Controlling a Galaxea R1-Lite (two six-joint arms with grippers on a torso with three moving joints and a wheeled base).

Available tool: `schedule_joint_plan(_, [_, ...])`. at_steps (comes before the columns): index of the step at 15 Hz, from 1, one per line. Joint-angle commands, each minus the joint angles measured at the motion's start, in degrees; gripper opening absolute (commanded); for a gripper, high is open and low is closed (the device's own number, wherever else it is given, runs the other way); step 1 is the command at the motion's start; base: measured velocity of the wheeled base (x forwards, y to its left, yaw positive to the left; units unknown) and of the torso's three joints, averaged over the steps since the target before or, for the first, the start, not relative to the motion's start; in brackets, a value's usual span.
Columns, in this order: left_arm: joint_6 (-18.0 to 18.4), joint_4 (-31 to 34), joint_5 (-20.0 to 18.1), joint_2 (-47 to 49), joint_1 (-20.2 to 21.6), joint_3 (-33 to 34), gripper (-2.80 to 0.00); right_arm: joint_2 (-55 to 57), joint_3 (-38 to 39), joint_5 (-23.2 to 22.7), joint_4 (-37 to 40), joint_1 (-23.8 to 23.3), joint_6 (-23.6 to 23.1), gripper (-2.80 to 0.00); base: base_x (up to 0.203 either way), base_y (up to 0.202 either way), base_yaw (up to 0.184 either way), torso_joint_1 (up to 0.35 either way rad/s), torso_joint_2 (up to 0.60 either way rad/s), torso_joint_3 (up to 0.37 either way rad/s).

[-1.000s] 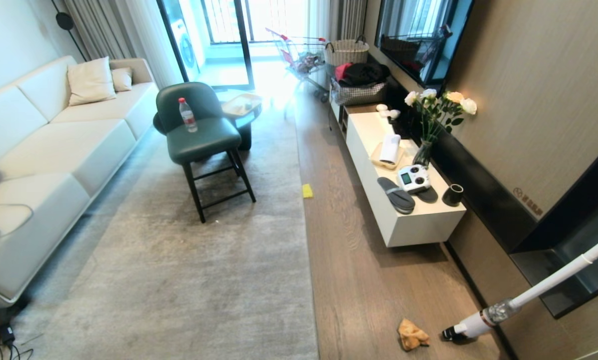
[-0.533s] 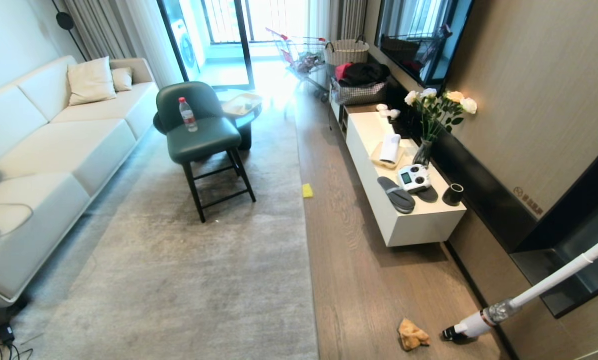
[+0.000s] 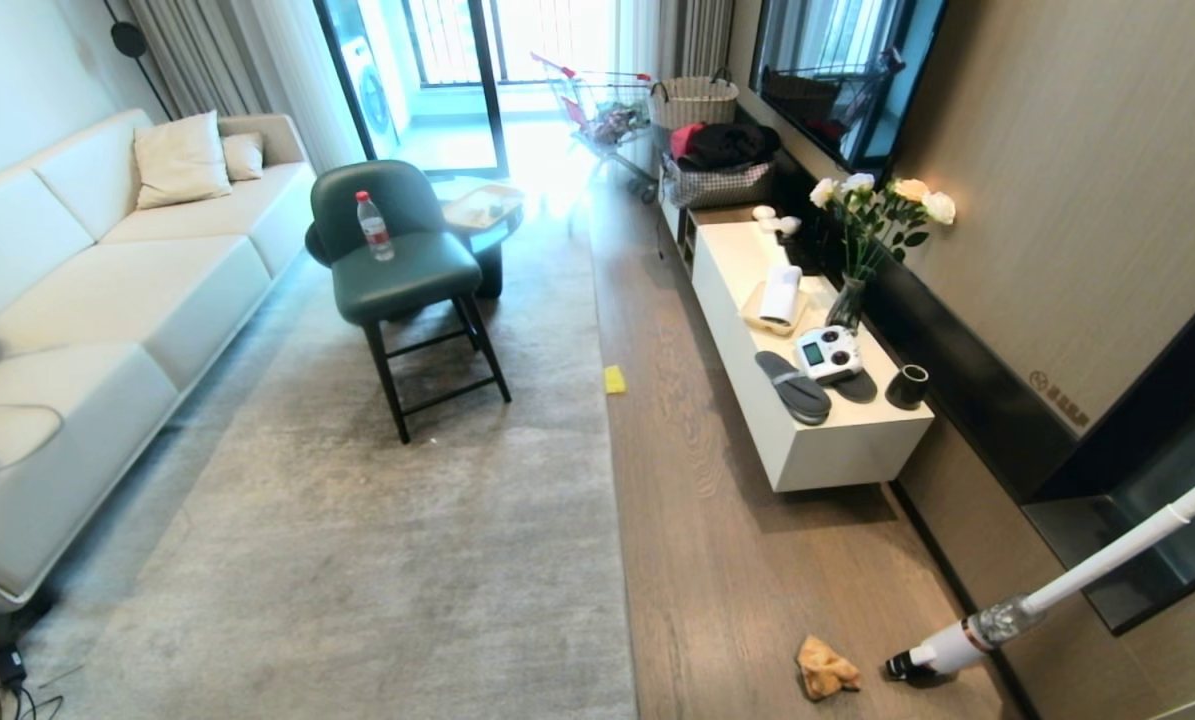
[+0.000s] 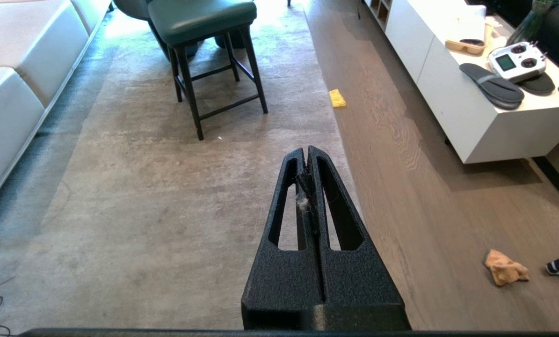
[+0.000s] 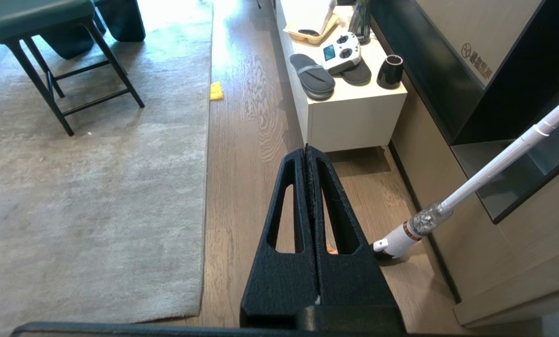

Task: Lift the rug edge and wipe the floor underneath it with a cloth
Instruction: Lift up the carpet

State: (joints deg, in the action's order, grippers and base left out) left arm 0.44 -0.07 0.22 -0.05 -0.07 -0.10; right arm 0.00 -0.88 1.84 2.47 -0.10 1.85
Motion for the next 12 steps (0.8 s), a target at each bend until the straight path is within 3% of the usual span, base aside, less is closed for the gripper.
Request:
schedule_joint_plan(1, [0.0,0.0,0.0,0.0,0.0,0.0,-2.8,0.1,0.0,0.0,0.1,0.0,0.1,-2.8,0.0,0.0,0.0,-0.068,0.15,0.074])
schedule_joint_plan(12, [0.0,0.0,0.0,0.0,0.0,0.0,-2.8,0.1,0.0,0.0,0.0,0.0,0.1,-2.8,0.0,0.0,0.0,-0.068,0.16,0.086])
